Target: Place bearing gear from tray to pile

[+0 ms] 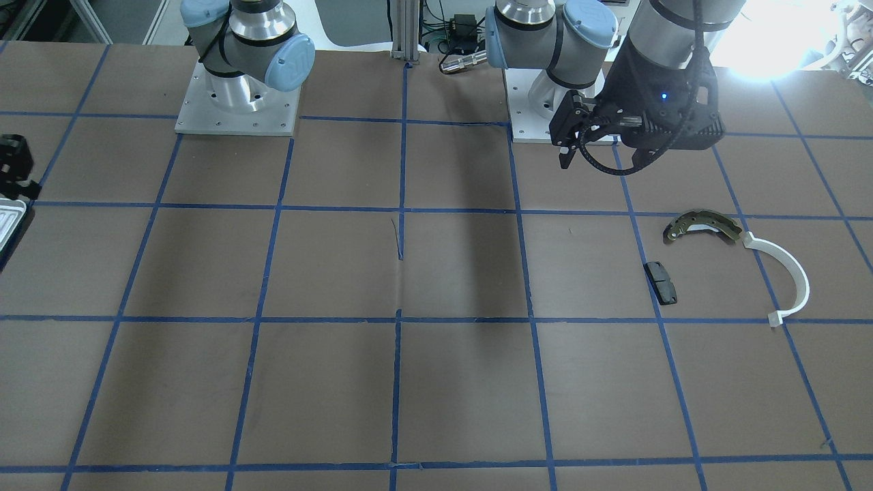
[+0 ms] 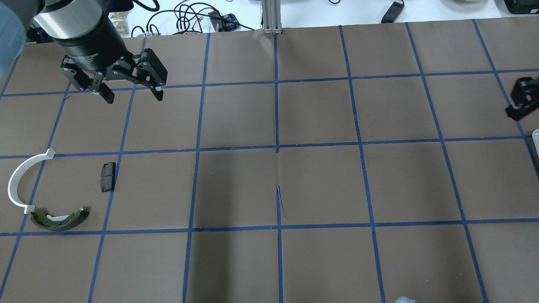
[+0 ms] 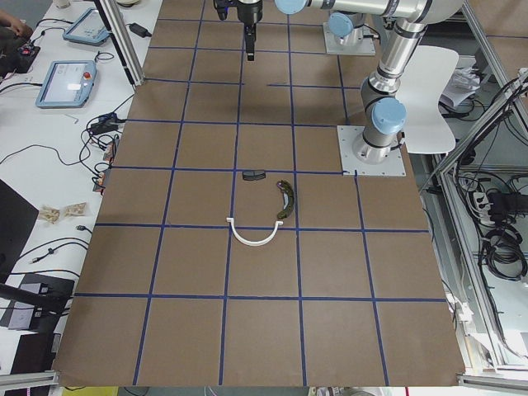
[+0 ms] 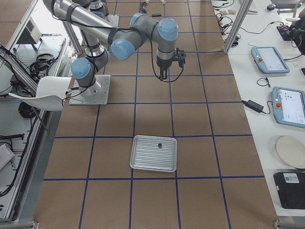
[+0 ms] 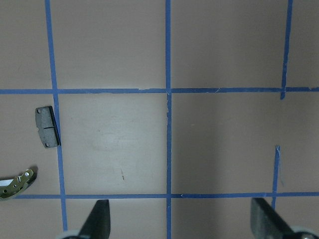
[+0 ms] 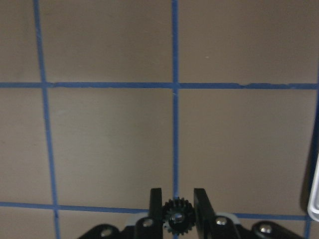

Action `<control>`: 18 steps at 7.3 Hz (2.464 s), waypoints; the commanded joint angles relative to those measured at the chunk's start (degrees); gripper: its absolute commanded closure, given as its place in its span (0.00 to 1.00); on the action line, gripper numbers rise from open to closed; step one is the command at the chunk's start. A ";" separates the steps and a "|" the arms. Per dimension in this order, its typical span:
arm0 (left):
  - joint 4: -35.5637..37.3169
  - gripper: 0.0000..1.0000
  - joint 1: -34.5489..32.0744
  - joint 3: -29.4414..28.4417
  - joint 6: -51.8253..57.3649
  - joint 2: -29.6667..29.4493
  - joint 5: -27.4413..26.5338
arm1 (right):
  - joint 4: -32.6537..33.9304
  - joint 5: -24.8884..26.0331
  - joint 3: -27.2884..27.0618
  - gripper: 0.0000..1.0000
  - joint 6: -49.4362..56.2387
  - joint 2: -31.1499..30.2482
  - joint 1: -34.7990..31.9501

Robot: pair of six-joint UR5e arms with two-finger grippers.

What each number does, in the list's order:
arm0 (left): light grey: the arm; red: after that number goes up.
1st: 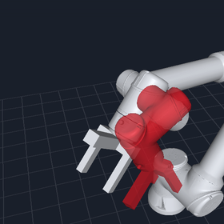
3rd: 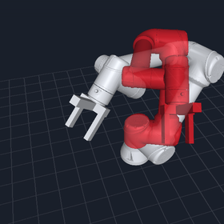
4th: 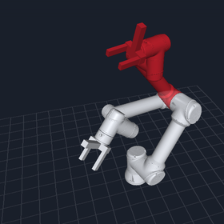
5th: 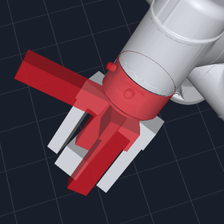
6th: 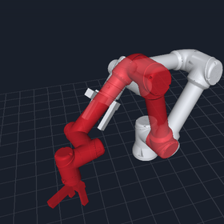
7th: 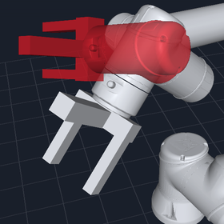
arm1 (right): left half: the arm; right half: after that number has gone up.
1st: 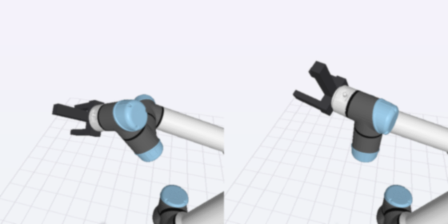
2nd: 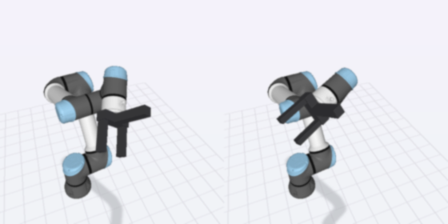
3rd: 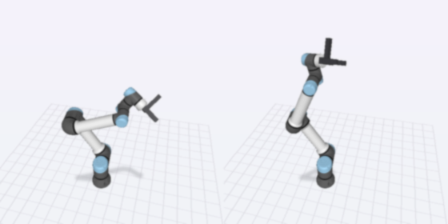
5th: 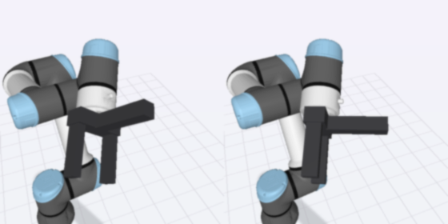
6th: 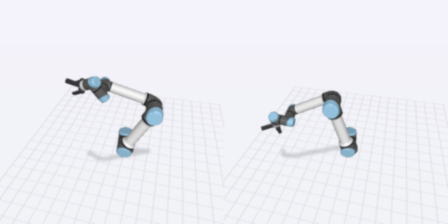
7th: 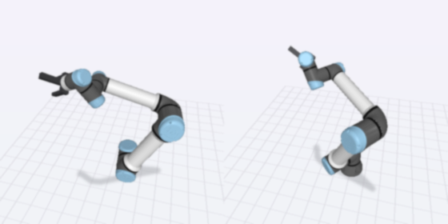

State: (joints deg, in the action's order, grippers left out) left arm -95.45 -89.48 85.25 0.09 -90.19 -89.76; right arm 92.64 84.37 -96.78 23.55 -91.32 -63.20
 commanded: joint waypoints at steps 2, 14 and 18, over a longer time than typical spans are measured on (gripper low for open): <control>0.00 0.00 0.00 0.00 0.00 0.02 0.03 | 2.94 -10.32 0.97 0.97 -41.28 3.05 -22.25; 0.00 0.00 0.00 0.00 0.00 0.02 0.12 | 37.85 -3.51 -2.40 0.00 -55.04 17.50 -42.38; 0.52 0.00 -0.26 -0.09 -2.44 -0.42 0.03 | 5.73 -3.43 9.76 0.00 -29.23 8.02 -22.36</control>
State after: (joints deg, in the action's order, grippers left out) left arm -95.31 -89.61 85.26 -0.68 -90.28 -89.67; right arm 104.50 80.33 -89.06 -13.02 -80.57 -91.44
